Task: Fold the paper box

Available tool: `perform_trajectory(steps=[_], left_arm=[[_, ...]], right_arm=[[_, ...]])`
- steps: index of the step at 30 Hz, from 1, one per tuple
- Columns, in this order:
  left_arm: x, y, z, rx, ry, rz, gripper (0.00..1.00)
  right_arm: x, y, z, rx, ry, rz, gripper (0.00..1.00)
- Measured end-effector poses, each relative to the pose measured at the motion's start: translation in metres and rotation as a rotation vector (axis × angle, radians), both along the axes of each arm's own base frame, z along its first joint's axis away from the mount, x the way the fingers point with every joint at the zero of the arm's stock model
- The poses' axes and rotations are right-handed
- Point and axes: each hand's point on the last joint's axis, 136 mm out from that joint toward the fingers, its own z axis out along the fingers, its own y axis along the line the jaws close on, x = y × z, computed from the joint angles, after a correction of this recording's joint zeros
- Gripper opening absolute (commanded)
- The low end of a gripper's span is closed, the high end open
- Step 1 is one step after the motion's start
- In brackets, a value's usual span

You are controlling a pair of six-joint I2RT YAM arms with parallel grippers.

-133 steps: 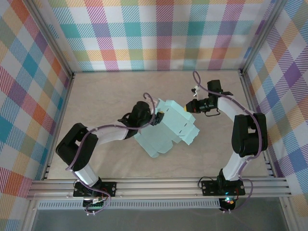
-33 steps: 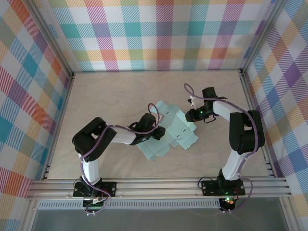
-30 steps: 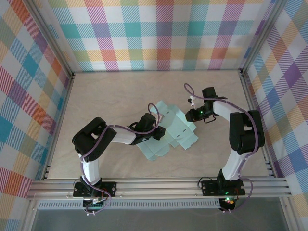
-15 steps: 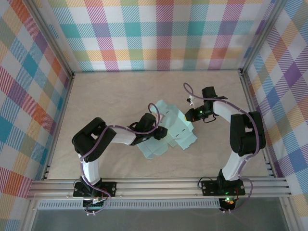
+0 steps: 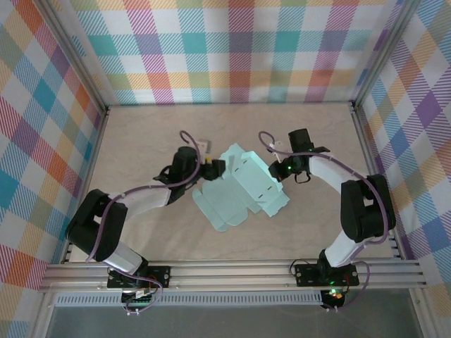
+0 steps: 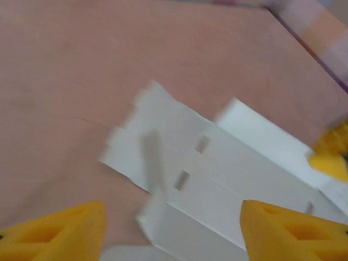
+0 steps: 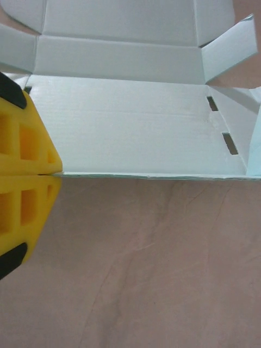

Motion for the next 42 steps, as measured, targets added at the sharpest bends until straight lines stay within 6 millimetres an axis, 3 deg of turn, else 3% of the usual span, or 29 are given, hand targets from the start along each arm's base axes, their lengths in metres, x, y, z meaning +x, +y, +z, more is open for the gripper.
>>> perform_trajectory(steps=[6,12,22,28,36,42], left_arm=[[0.052,0.057,0.004,-0.036,0.017,0.162,0.76],[0.076,0.091,-0.021,-0.078,0.101,0.254,0.78],[0.086,0.097,-0.025,-0.106,0.128,0.267,0.82],[0.089,0.108,-0.039,-0.138,0.179,0.278,0.85],[0.094,0.118,-0.047,-0.16,0.205,0.289,0.88],[0.091,0.112,-0.053,-0.175,0.228,0.252,0.9]], right_arm=[[0.003,0.015,0.001,-0.123,-0.122,0.075,0.0],[0.001,0.038,0.0,-0.266,-0.255,0.164,0.0],[0.003,0.049,0.012,-0.447,-0.428,0.225,0.0],[0.005,0.058,0.024,-0.54,-0.549,0.259,0.0],[0.004,0.065,0.025,-0.696,-0.74,0.334,0.0],[0.007,0.069,0.034,-0.781,-0.867,0.368,0.0]])
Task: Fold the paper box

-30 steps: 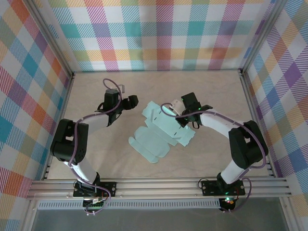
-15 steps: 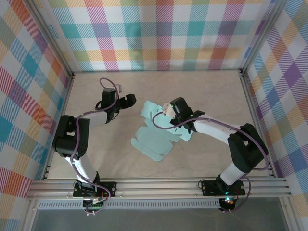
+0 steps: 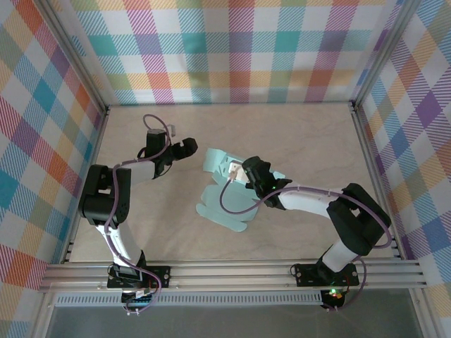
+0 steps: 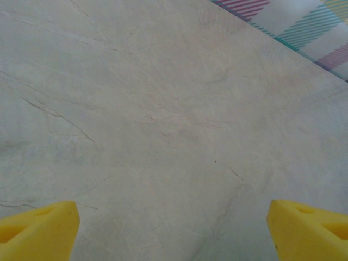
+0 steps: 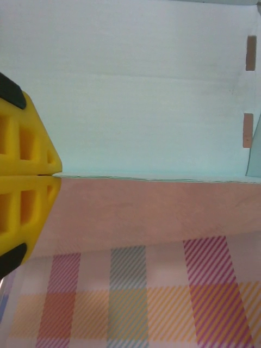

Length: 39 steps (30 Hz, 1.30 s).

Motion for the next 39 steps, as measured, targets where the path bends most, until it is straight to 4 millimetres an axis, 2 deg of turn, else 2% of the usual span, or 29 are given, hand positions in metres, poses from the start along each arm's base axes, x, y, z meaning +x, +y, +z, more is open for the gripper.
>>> perform_trajectory(steps=[4,7,10,12,13,19,24,28,39], left_arm=[[0.001,-0.005,0.001,0.0,-0.007,-0.039,0.89],[0.008,-0.01,0.004,0.007,-0.021,-0.069,0.85],[0.016,-0.015,0.001,0.011,-0.022,-0.104,0.73],[0.018,-0.017,-0.005,0.016,-0.014,-0.122,0.6],[0.018,-0.019,-0.01,0.018,-0.005,-0.134,0.58],[0.011,-0.035,-0.03,0.022,0.031,-0.23,0.57],[0.011,-0.054,-0.028,0.028,0.018,-0.31,0.53],[0.008,-0.072,-0.025,0.017,0.004,-0.37,0.51],[-0.012,-0.098,-0.033,0.004,0.015,-0.484,0.47]], right_arm=[[-0.003,0.003,0.002,-0.033,-0.046,0.025,0.0],[-0.006,0.002,0.004,-0.041,-0.062,0.036,0.0],[-0.008,0.002,0.009,-0.036,-0.078,0.039,0.0],[-0.008,0.002,0.011,-0.031,-0.083,0.038,0.0],[-0.007,0.002,0.012,-0.03,-0.085,0.036,0.0],[-0.009,0.001,0.012,-0.028,-0.088,0.036,0.0],[-0.012,-0.004,0.004,-0.043,-0.092,0.039,0.0],[-0.013,-0.004,0.006,-0.048,-0.123,0.049,0.0],[-0.012,-0.002,0.006,-0.05,-0.165,0.06,0.0]])
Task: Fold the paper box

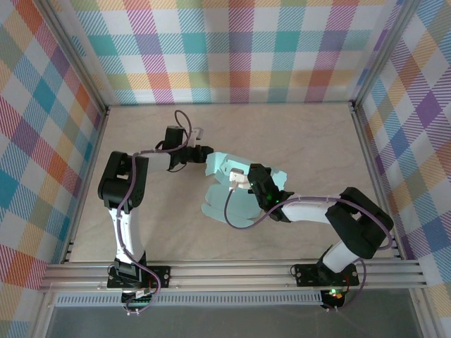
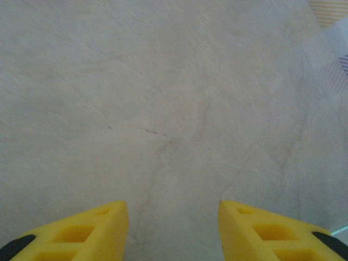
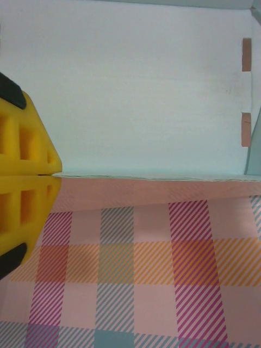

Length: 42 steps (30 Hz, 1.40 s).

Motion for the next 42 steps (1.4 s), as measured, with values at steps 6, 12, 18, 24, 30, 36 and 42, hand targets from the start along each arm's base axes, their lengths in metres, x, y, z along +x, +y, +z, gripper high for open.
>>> perform_trajectory(steps=[6,12,18,24,30,36,42], left_arm=[[-0.025,-0.006,-0.016,0.008,0.018,-0.031,0.46],[-0.048,-0.009,-0.01,-0.002,-0.005,-0.036,0.46],[-0.061,-0.028,-0.003,-0.013,-0.054,-0.081,0.46],[-0.076,-0.024,0.003,-0.005,-0.11,-0.067,0.47],[-0.081,-0.036,0.012,-0.003,-0.168,-0.098,0.47],[-0.086,-0.042,0.015,-0.002,-0.189,-0.125,0.48],[-0.086,-0.046,0.02,-0.015,-0.216,-0.149,0.48]], right_arm=[[0.001,-0.003,-0.004,-0.009,0.005,-0.018,0.0],[0.002,-0.003,-0.004,-0.011,-0.004,-0.025,0.0],[0.003,-0.004,-0.006,-0.018,-0.006,-0.033,0.0],[0.003,-0.004,-0.006,-0.024,-0.007,-0.031,0.0],[0.003,-0.005,-0.006,-0.037,-0.01,-0.029,0.0],[0.003,-0.006,-0.007,-0.044,-0.006,-0.033,0.0],[0.003,-0.006,-0.008,-0.043,-0.002,-0.035,0.0]])
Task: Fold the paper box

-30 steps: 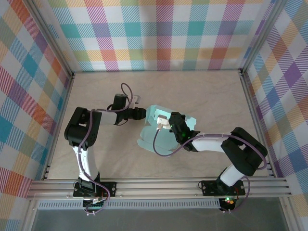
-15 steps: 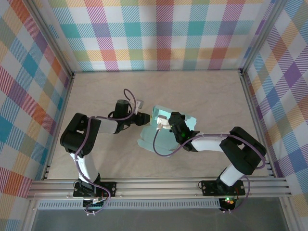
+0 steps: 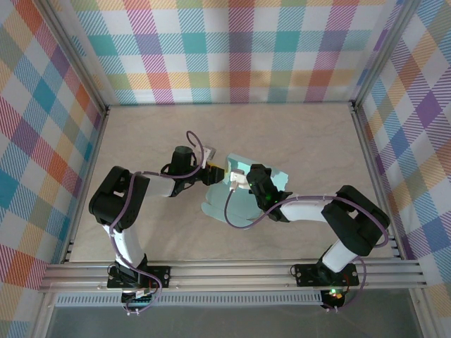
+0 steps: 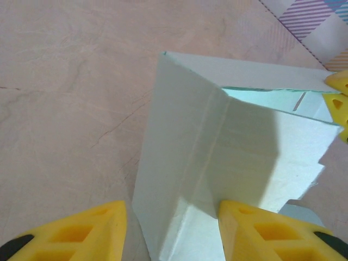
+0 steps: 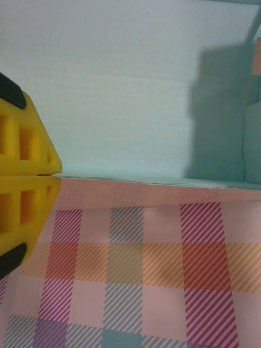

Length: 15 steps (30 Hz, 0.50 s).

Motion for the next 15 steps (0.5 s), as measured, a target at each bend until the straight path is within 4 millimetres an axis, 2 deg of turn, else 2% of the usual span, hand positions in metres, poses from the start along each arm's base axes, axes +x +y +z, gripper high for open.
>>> perform_trajectory(steps=[15], left_arm=[[0.0069,-0.0093,-0.0054,-0.004,-0.008,-0.024,0.46]], right_arm=[[-0.0008,0.0028,0.0,-0.011,-0.022,-0.013,0.0]])
